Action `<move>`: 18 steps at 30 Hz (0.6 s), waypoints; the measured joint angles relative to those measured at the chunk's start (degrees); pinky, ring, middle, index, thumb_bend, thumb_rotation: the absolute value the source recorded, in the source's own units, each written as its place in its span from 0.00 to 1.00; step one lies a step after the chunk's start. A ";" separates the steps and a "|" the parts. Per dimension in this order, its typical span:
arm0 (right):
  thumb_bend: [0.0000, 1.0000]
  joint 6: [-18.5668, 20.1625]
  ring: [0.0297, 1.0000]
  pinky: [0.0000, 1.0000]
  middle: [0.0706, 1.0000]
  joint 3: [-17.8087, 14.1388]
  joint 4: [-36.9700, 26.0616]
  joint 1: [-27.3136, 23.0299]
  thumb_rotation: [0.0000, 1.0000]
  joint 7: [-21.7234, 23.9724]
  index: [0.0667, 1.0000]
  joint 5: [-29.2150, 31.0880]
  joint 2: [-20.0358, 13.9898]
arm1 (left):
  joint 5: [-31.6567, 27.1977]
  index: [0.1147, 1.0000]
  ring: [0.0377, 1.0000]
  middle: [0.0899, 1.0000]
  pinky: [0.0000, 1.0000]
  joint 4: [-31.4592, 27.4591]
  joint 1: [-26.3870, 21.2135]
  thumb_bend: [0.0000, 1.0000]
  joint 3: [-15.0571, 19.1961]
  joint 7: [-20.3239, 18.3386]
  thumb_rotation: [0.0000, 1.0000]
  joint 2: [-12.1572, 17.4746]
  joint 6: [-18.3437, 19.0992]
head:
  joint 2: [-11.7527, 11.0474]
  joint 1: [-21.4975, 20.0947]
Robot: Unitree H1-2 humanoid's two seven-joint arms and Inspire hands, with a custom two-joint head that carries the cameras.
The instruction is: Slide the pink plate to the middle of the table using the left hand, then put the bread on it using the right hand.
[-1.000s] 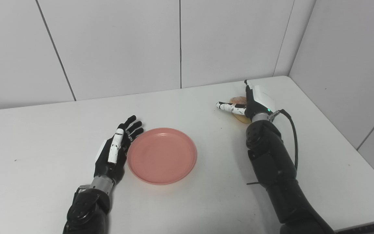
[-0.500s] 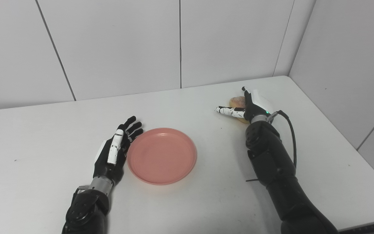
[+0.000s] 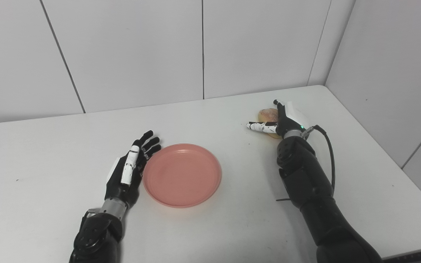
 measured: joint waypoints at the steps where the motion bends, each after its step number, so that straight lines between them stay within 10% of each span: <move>1: 0.88 0.00 0.83 0.70 0.86 0.01 0.03 -0.10 0.37 -0.43 0.85 0.54 -0.02 | 0.00 0.86 0.88 0.88 0.89 -0.14 0.11 0.34 -0.01 0.00 1.00 0.01 0.00 | 0.09 0.09; 6: 0.84 0.00 0.78 0.62 0.83 0.33 1.40 -0.76 0.30 -2.18 0.82 2.47 -0.41 | 0.00 0.86 0.88 0.87 0.89 -0.39 0.30 0.35 -0.03 0.00 1.00 0.01 0.00 | 0.09 0.17; 13: 0.82 -0.01 0.37 0.31 0.47 4.06 5.56 -2.42 0.30 -5.17 0.68 4.08 -2.67 | 0.00 0.86 0.88 0.87 0.89 -0.95 0.73 0.35 -0.19 0.06 1.00 0.01 0.04 | 0.35 0.26; 18: 0.82 -0.01 0.38 0.31 0.47 6.92 8.83 -3.71 0.28 -7.84 0.62 4.63 -3.37 | 0.01 0.86 0.88 0.87 0.89 -1.15 0.83 0.35 -0.24 0.11 1.00 0.00 0.15 | 0.53 0.44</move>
